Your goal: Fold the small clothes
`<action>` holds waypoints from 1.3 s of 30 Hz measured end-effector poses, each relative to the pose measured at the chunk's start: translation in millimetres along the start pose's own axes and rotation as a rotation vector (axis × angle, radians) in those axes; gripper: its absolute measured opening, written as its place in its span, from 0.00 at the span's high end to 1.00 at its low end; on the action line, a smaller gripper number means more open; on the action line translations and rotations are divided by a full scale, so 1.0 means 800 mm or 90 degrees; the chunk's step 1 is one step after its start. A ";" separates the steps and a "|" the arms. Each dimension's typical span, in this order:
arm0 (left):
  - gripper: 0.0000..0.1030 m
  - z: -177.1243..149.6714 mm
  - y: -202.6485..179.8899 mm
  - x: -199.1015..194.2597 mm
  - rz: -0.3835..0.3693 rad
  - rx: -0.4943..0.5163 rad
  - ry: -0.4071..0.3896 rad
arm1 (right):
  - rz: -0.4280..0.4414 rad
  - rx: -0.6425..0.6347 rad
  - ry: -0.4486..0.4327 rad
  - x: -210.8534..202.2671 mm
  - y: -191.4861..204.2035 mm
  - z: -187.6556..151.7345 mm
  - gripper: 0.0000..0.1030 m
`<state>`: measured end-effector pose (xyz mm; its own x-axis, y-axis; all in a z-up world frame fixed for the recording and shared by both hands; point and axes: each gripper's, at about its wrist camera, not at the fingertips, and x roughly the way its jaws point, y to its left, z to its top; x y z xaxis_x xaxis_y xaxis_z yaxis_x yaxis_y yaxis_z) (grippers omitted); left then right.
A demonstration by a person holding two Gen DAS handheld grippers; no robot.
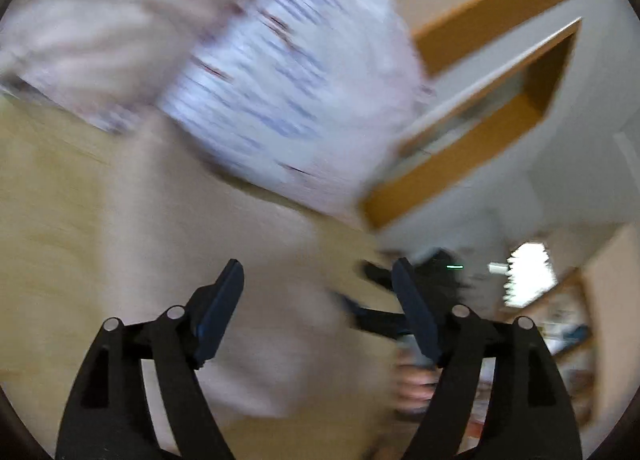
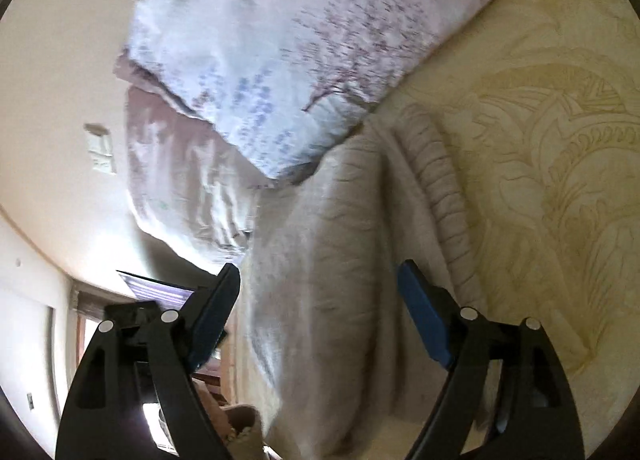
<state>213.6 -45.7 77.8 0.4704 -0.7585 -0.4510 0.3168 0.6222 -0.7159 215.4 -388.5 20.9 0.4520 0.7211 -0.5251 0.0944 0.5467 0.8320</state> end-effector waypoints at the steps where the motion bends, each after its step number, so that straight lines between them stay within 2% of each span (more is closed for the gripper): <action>1: 0.26 0.000 0.009 -0.005 0.032 0.006 -0.003 | -0.015 -0.008 0.008 0.006 0.003 0.002 0.20; 3: 0.26 -0.003 0.031 -0.009 0.097 0.001 0.001 | -0.035 -0.026 0.016 0.015 0.009 0.005 0.25; 4: 0.26 -0.006 0.041 -0.009 0.109 -0.003 0.005 | -0.039 -0.033 0.021 0.019 0.012 0.007 0.31; 6: 0.26 -0.013 0.058 -0.005 0.126 -0.017 0.023 | -0.050 -0.046 0.032 0.028 0.017 0.008 0.33; 9: 0.26 -0.021 0.073 0.006 0.121 -0.036 0.048 | -0.076 -0.046 0.034 0.042 0.013 0.012 0.41; 14: 0.26 -0.028 0.080 0.022 0.112 -0.044 0.075 | -0.091 -0.046 -0.004 0.051 0.009 0.024 0.56; 16: 0.26 -0.031 0.084 0.029 0.102 -0.055 0.086 | -0.106 -0.066 -0.014 0.052 0.014 0.023 0.74; 19: 0.26 -0.032 0.088 0.034 0.091 -0.070 0.093 | -0.139 -0.137 -0.054 0.042 0.035 0.015 0.82; 24: 0.26 -0.032 0.084 0.033 0.084 -0.069 0.094 | -0.211 -0.283 -0.132 0.015 0.088 -0.005 0.86; 29: 0.26 -0.033 0.071 0.032 0.067 -0.053 0.097 | -0.299 -0.353 -0.197 -0.015 0.106 -0.007 0.86; 32: 0.26 -0.036 0.062 0.036 0.054 -0.040 0.104 | -0.334 -0.348 -0.207 -0.019 0.096 0.003 0.86; 36: 0.26 -0.043 0.054 0.046 0.055 -0.031 0.120 | -0.422 -0.312 -0.180 0.005 0.057 0.023 0.90; 39: 0.27 -0.048 0.053 0.050 0.058 -0.030 0.131 | -0.419 -0.263 -0.149 0.017 0.027 0.031 0.90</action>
<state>214.1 -57.4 8.9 0.3156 -0.7265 -0.6104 0.2403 0.6835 -0.6893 245.7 -377.6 36.4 0.5965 0.1147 -0.7944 0.0911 0.9737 0.2089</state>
